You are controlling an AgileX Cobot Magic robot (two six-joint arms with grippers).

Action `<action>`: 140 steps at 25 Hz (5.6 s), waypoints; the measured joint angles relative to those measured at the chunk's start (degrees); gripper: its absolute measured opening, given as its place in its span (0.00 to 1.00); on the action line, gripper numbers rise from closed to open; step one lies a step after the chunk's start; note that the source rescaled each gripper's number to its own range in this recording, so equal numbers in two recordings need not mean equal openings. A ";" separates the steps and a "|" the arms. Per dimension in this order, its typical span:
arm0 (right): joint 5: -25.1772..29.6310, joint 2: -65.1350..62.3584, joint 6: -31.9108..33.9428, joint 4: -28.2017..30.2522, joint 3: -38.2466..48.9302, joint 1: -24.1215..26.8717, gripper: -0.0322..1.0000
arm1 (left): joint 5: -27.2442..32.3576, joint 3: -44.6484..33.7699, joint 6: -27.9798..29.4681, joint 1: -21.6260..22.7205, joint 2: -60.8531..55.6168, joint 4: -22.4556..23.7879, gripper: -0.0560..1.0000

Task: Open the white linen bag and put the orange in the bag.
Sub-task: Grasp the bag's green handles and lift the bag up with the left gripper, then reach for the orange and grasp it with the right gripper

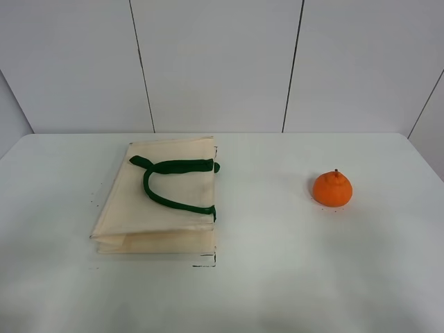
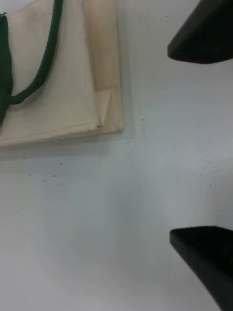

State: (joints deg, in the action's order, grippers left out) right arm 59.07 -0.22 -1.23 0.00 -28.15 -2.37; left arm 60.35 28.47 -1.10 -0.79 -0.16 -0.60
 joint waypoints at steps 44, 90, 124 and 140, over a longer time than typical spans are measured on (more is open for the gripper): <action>0.00 0.00 0.00 0.00 0.00 0.00 1.00 | -5.93 62.17 13.48 -11.82 114.26 -3.66 1.00; 0.00 0.00 0.00 -0.31 0.00 0.00 1.00 | -1.19 77.80 15.62 -16.86 107.88 3.23 0.06; -9.51 99.08 -3.84 -4.97 -43.27 0.00 1.00 | 7.45 86.33 12.86 -17.22 99.67 1.36 0.05; -15.97 122.07 -4.09 -5.69 -54.05 0.00 1.00 | 7.45 86.33 12.86 -17.22 99.67 1.31 0.05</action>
State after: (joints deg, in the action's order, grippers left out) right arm 43.11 121.85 -5.31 -5.69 -82.20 -2.37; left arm 67.80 114.80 11.76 -18.01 99.51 0.71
